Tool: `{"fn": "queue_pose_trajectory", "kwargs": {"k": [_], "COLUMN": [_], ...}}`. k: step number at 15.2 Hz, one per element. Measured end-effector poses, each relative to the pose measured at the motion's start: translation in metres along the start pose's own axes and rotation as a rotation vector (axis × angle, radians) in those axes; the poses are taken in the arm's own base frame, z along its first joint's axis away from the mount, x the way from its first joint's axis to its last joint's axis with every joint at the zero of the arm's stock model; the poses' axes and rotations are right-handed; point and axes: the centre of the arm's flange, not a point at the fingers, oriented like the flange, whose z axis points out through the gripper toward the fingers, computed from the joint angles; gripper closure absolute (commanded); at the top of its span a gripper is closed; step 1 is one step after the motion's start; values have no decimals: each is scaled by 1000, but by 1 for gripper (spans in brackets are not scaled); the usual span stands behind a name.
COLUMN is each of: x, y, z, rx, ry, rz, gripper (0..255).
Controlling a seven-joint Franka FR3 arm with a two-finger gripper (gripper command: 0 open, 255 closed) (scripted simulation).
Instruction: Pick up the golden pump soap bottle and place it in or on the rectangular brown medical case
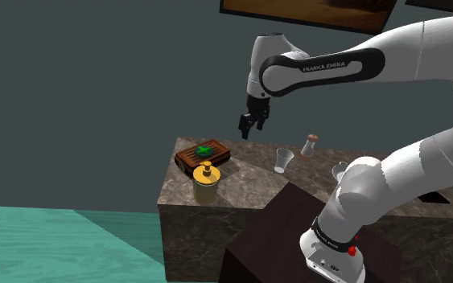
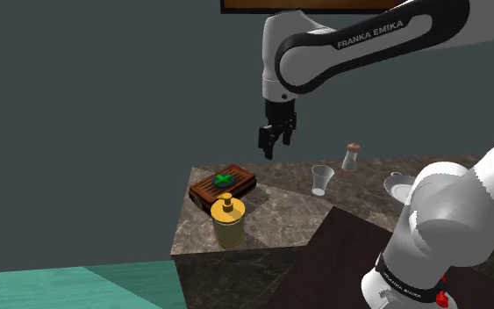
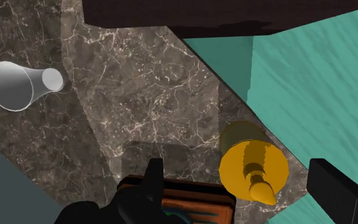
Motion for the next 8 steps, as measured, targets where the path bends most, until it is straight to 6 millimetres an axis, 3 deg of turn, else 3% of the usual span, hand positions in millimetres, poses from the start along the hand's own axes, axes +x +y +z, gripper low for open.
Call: {"fn": "queue_pose_trajectory", "kwargs": {"k": [8], "x": [57], "y": [-39], "z": [77], "rx": [-3], "ry": [18], "rz": [11], "gripper": [0]}}
